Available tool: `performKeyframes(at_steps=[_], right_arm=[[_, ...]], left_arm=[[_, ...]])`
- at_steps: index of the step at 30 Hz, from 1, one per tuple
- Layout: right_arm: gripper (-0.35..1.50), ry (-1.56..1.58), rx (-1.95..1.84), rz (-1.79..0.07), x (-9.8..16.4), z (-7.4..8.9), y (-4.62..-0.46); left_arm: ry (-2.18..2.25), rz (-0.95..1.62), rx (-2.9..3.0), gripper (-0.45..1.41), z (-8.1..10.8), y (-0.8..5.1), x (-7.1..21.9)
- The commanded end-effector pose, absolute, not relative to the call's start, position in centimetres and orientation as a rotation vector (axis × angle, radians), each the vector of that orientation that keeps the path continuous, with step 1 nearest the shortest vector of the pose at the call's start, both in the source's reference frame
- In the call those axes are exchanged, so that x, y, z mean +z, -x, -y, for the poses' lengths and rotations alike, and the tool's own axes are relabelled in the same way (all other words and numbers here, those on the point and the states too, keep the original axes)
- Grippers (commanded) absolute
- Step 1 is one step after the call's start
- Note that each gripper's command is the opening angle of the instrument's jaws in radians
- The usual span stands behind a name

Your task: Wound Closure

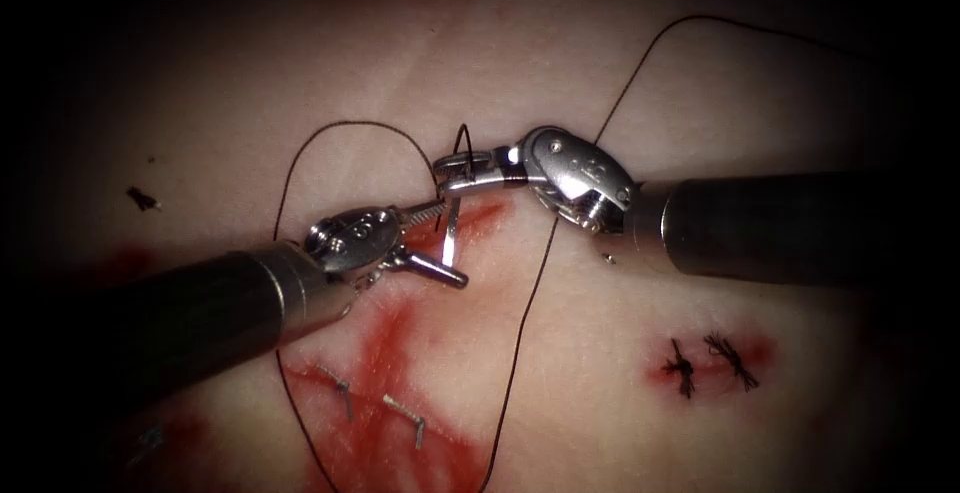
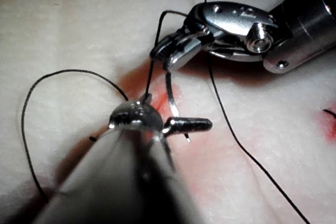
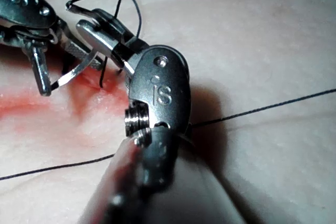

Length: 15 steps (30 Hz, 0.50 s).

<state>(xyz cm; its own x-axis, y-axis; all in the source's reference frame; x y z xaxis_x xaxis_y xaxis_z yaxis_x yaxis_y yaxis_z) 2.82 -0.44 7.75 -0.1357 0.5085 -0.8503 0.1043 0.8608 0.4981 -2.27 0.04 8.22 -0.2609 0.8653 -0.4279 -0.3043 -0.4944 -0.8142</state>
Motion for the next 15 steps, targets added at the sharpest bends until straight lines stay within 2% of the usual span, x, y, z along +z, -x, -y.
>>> performKeyframes(at_steps=[1,2,3,4,6,7,14,15], right_arm=[[-0.35,-0.481,0.37,-1.691,7.8,0.48,-2.89],[-0.35,-0.481,0.37,-1.691,7.8,0.48,-2.89],[-0.35,-0.482,0.37,-1.692,7.8,0.48,-2.89],[-0.35,-0.482,0.37,-1.692,7.8,0.48,-2.89],[-0.35,-0.48,0.373,-1.691,7.8,0.47,-2.89],[-0.35,-0.478,0.377,-1.692,7.79,0.47,-2.89],[-0.35,-0.46,0.397,-1.682,7.79,0.47,-2.91],[0.09,-0.431,0.429,-1.666,7.79,0.47,-2.92]], left_arm=[[1.161,0.773,1.855,0.79,-0.06,2.32,8.28],[1.155,0.803,1.803,0.66,-0.06,2.32,8.3],[1.149,0.813,1.788,0.61,-0.06,2.32,8.31],[1.121,0.844,1.75,0.31,-0.06,2.31,8.32],[1.091,0.868,1.713,-0.08,-0.04,2.3,8.34],[1.027,0.906,1.654,-0.45,0.0,2.29,8.36],[0.971,0.943,1.605,-0.45,0.0,2.28,8.38],[0.97,0.931,1.603,-0.45,-0.01,2.28,8.39]])
